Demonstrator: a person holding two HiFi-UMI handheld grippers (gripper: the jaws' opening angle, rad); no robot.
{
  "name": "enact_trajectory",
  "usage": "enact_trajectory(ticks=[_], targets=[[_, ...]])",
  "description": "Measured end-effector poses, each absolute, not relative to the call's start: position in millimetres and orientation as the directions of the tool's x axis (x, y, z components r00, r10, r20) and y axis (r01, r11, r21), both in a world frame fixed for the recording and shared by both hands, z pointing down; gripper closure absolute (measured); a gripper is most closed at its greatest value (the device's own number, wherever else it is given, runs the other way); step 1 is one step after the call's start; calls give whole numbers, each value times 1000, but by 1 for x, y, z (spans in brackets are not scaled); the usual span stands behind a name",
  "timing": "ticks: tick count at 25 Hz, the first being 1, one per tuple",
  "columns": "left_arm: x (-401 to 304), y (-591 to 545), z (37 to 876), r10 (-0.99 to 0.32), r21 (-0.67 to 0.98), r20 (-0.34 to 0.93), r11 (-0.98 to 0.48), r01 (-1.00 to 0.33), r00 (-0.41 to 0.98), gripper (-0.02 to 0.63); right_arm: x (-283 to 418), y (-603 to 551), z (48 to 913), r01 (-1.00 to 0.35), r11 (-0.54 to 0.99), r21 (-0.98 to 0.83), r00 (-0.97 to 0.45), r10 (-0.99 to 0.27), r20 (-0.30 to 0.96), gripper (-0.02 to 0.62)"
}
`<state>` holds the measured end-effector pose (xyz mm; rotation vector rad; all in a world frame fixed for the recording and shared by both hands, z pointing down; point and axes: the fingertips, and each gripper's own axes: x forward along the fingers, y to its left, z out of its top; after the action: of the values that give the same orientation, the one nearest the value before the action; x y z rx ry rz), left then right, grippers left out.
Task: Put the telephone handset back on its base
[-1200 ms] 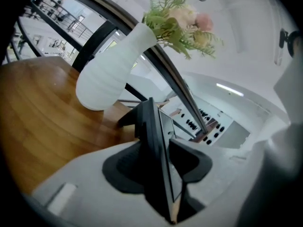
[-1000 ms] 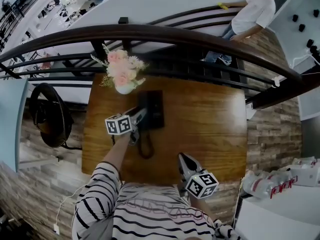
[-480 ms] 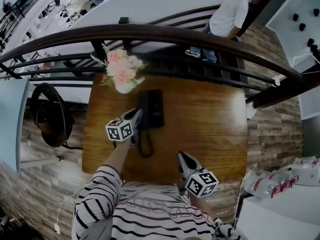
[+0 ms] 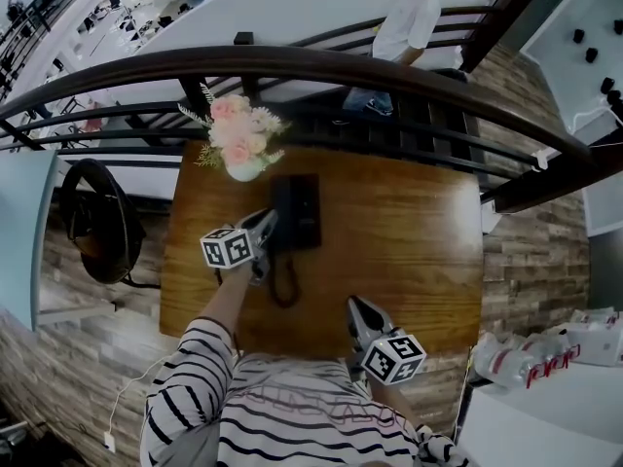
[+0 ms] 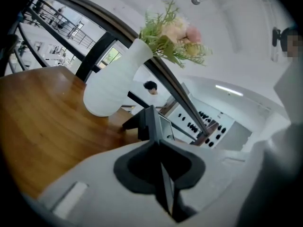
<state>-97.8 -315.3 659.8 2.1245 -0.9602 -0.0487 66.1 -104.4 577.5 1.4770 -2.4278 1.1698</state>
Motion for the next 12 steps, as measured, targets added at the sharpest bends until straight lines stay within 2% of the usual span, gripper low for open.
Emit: enact_trajectory(ticks=[12], targets=[[-104, -320, 665, -600, 781, 167, -403, -477, 782, 572, 59, -113, 582, -781, 257, -569, -547, -721, 426, 597]])
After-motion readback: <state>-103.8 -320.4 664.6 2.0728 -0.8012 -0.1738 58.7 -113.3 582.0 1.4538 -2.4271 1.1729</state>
